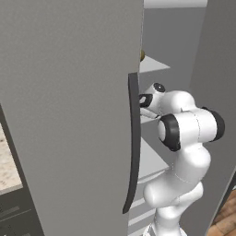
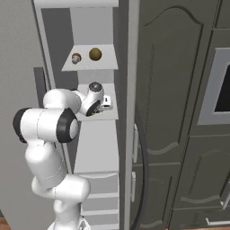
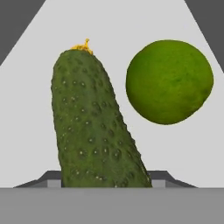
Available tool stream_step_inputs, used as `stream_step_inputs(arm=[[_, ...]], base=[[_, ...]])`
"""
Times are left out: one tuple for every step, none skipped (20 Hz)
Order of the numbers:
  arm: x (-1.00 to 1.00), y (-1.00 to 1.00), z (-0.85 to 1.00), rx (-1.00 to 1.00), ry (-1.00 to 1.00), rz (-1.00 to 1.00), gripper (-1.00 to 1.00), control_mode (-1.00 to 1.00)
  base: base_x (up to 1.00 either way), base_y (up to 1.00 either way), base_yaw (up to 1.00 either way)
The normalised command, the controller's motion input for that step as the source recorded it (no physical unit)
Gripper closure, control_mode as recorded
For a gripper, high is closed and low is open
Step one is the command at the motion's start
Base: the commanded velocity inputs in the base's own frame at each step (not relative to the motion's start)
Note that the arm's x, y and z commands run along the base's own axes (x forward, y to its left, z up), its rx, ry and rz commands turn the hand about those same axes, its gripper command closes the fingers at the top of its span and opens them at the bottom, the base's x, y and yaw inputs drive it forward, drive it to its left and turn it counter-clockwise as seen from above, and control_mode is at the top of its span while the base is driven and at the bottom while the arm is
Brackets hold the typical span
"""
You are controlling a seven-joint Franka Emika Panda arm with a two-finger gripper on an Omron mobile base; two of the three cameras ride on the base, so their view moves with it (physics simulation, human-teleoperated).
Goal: Take the lime and cucumber from the second highest rack and move them to the highest rack where the mushroom and potato are located, to maximize freezer space. Close the freezer door after rearranging.
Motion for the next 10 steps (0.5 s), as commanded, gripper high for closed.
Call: stream_step_inputs(arm=[[-0.83,-0.18,0.12,0.01,-0.17,0.0,1.0,-1.0],[-0.99,-0.21,0.22,0.0,-0.17,0.0,1.0,-1.0],[-0.85,-0.19,0.28,0.0,-0.21,0.0,1.0,-1.0],[-0.81,-0.04,0.38,0.0,-0.24,0.0,1.0,-1.0],[-0.77,-0.06,0.5,0.0,-0.17,0.0,1.0,-1.0],[-0.76,-0.08,0.53,0.01,-0.17,0.0,1.0,-1.0],[-0.8,-0.1,0.57,0.03,-0.17,-0.02,1.0,-1.0],[-0.79,-0.1,0.61,0.09,-0.14,-0.03,1.0,-1.0],[-0.8,-0.06,0.68,0.07,-0.14,-0.06,1.0,-1.0],[-0.82,-0.06,0.71,0.07,-0.12,-0.05,1.0,-1.0]], base=[[0.0,0.0,0.0],[0.0,0.0,0.0],[0.0,0.0,0.0],[0.0,0.0,0.0],[0.0,0.0,0.0],[0.0,0.0,0.0],[0.0,0.0,0.0],[0.0,0.0,0.0],[0.0,0.0,0.0],[0.0,0.0,0.0]])
